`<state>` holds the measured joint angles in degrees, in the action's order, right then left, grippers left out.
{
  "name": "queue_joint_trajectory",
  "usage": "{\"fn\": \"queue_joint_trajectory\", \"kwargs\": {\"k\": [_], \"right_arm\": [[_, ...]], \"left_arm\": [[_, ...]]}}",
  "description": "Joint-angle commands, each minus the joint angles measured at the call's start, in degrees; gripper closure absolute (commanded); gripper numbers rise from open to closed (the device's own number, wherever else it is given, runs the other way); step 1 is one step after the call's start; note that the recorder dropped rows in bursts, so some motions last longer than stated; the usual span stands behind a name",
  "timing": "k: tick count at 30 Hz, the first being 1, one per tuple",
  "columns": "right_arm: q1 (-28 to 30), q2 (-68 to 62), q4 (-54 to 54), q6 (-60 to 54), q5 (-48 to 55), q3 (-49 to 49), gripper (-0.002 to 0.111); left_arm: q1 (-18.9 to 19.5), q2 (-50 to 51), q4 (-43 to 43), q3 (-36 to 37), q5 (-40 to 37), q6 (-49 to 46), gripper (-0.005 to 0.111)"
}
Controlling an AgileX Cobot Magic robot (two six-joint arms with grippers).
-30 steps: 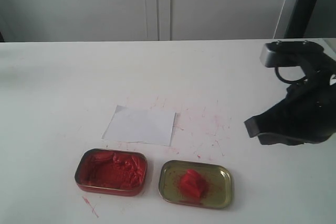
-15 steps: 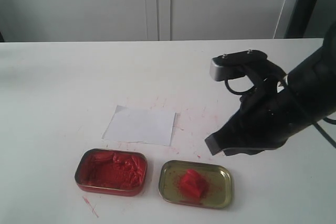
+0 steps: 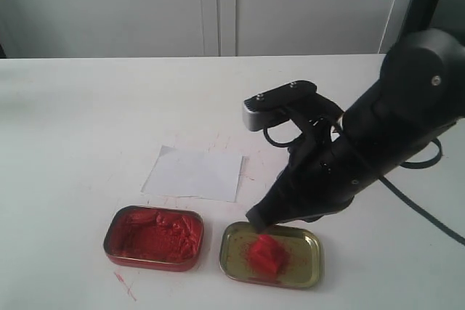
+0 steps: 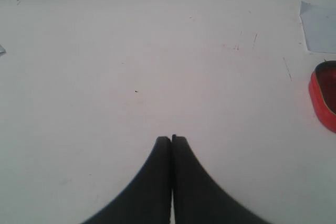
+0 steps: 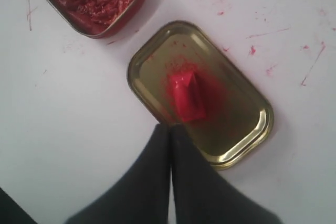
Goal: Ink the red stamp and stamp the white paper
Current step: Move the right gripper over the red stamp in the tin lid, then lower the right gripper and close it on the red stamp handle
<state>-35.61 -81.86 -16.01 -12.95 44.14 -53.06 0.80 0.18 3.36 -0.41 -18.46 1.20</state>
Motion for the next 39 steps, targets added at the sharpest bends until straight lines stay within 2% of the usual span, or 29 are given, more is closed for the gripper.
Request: {"fn": "queue_joint_trajectory", "kwargs": {"k": [1, 8, 15, 17, 32, 39], "right_arm": [[-1.91, -3.0, 1.33, -0.41, 3.18, -4.05, 0.108], [-4.51, -7.34, 7.4, -1.28, 5.33, -7.04, 0.107], [-5.65, -10.0, 10.02, -5.28, 2.23, -6.83, 0.074], [-5.65, -10.8, 11.2, -5.28, 1.93, -6.83, 0.068], [-5.65, -15.07, 11.96, -3.32, -0.05, -6.83, 0.067], [-5.65, -15.07, 16.01, 4.23, -0.53, -6.83, 0.067]], "left_arm": [[0.22, -0.18, 0.63, 0.41, -0.04, 0.01, 0.107], [0.22, -0.18, 0.63, 0.41, -0.04, 0.01, 0.107], [0.22, -0.18, 0.63, 0.41, -0.04, 0.01, 0.107], [0.22, -0.18, 0.63, 0.41, -0.04, 0.01, 0.107], [0.22, -0.18, 0.63, 0.41, -0.04, 0.01, 0.107], [0.22, -0.18, 0.63, 0.41, -0.04, 0.01, 0.107]]}}
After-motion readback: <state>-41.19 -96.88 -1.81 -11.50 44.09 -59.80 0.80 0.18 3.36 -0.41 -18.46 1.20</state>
